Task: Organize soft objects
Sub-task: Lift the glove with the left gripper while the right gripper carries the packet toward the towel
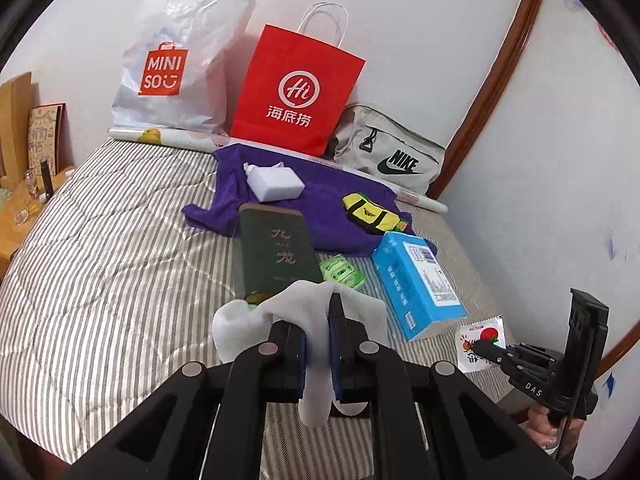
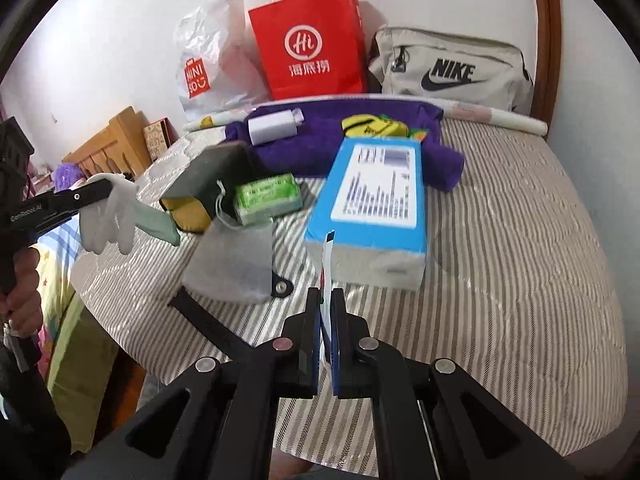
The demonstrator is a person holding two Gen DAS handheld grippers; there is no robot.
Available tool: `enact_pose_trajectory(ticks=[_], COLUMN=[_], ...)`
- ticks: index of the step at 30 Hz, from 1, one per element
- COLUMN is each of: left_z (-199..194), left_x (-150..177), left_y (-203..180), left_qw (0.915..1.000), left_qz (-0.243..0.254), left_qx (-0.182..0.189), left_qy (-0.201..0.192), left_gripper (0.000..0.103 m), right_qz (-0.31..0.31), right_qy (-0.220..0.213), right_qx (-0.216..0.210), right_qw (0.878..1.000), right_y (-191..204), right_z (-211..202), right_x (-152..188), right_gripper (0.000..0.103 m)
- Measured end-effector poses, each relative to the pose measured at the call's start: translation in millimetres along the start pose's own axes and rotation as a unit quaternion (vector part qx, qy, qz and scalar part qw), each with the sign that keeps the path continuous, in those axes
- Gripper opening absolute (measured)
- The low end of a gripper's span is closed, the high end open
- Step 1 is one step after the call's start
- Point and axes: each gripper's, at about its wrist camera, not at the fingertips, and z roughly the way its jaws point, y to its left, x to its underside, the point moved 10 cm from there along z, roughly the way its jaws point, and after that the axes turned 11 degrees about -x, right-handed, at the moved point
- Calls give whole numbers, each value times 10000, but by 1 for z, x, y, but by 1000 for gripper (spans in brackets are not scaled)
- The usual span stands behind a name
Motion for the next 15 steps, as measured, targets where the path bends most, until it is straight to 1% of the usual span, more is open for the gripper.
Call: enact_pose_trajectory(ticks=[3, 9, 11, 15], left_z=[0, -2, -1, 3], left_x=[-9, -29, -36, -50], left_y=[-3, -8, -8, -6], left_qw=[10000, 9999, 9999, 9999], left_qz=[42, 77, 43, 51], left_qx=[-39, 32, 49, 84], left_qy=[-39, -121, -125, -122], left_gripper=[9, 9, 9, 9], right_qz=[-87, -177, -190, -138], right_qy=[-40, -126, -136, -286], right_qx=[1, -87, 28, 102], right_qw=[10000, 9997, 9997, 9994], right_y=[4, 10, 9, 8], right_z=[-3, -6, -4, -2], right_x=[-12, -41, -51, -72], right_gripper=[4, 4, 4, 4])
